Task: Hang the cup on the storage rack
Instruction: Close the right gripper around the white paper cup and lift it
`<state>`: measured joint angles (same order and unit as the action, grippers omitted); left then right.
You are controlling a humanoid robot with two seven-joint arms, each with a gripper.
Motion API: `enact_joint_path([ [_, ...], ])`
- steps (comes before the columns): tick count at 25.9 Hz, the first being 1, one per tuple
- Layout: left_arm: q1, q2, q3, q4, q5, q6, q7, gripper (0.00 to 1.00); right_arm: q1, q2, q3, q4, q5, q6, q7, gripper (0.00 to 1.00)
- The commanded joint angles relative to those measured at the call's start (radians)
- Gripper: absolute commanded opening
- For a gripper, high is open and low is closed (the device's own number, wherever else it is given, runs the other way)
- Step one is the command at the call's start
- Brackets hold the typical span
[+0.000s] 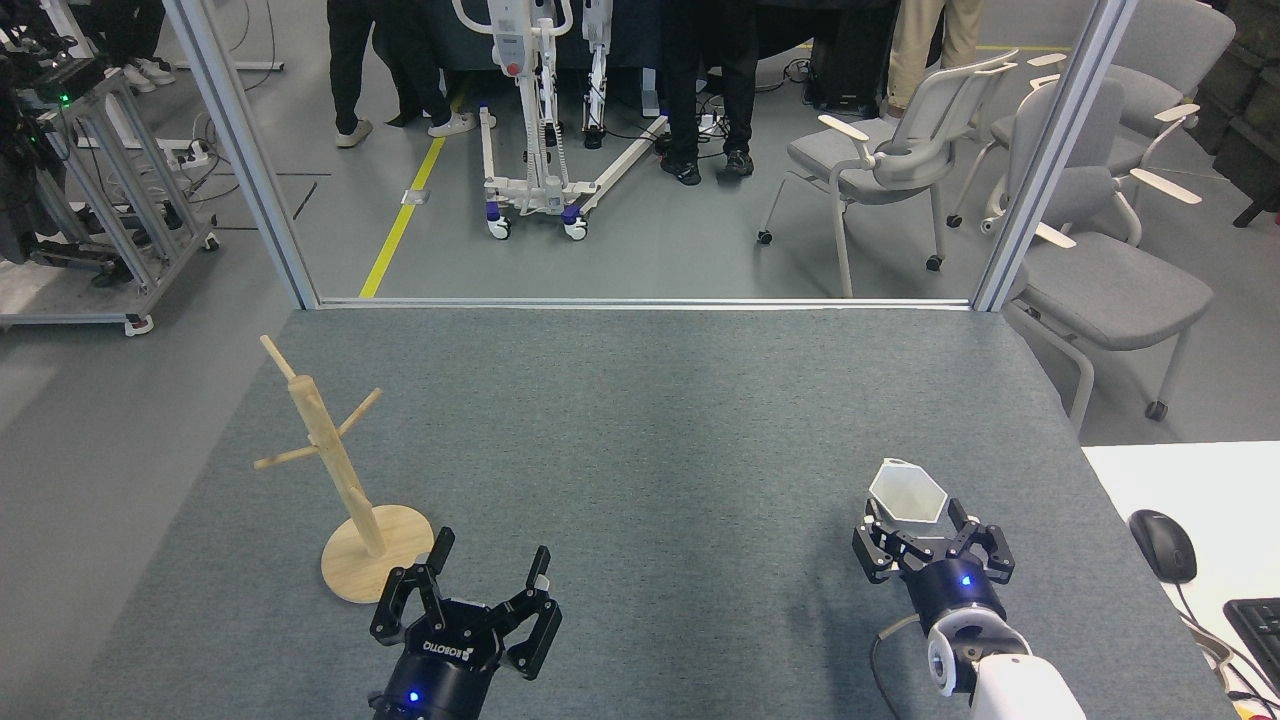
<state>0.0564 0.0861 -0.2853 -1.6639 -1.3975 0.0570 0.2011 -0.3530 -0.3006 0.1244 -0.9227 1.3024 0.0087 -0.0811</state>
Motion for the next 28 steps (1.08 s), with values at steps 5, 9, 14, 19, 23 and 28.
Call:
enact_joint_path([
  [5, -0.006, 0.0, 0.002, 0.013, 0.0, 0.001, 0.0, 1.0, -0.049, 0.003, 0.009, 0.065, 0.0, -0.003, 0.009, 0.99],
  [9, -0.012, 0.0, 0.0, 0.015, 0.002, 0.001, 0.001, 1.0, -0.066, 0.003, 0.026, 0.07, 0.0, -0.003, 0.076, 0.98],
  [14, -0.02, -0.002, 0.002, 0.021, 0.0, 0.003, 0.0, 1.0, -0.08, 0.0, 0.026, 0.084, 0.001, -0.007, 0.11, 0.67],
  [19, -0.026, -0.002, 0.002, 0.024, 0.0, 0.004, 0.0, 1.0, -0.086, -0.006, 0.026, 0.084, 0.001, -0.007, 0.11, 0.39],
  [23, -0.032, -0.005, 0.0, 0.041, 0.0, 0.006, 0.0, 1.0, -0.086, -0.018, 0.029, 0.074, 0.001, -0.01, 0.11, 0.39],
  [28, -0.035, -0.014, 0.0, 0.042, 0.0, 0.007, 0.0, 1.0, -0.081, -0.045, 0.03, -0.008, 0.003, -0.012, 0.107, 0.36],
])
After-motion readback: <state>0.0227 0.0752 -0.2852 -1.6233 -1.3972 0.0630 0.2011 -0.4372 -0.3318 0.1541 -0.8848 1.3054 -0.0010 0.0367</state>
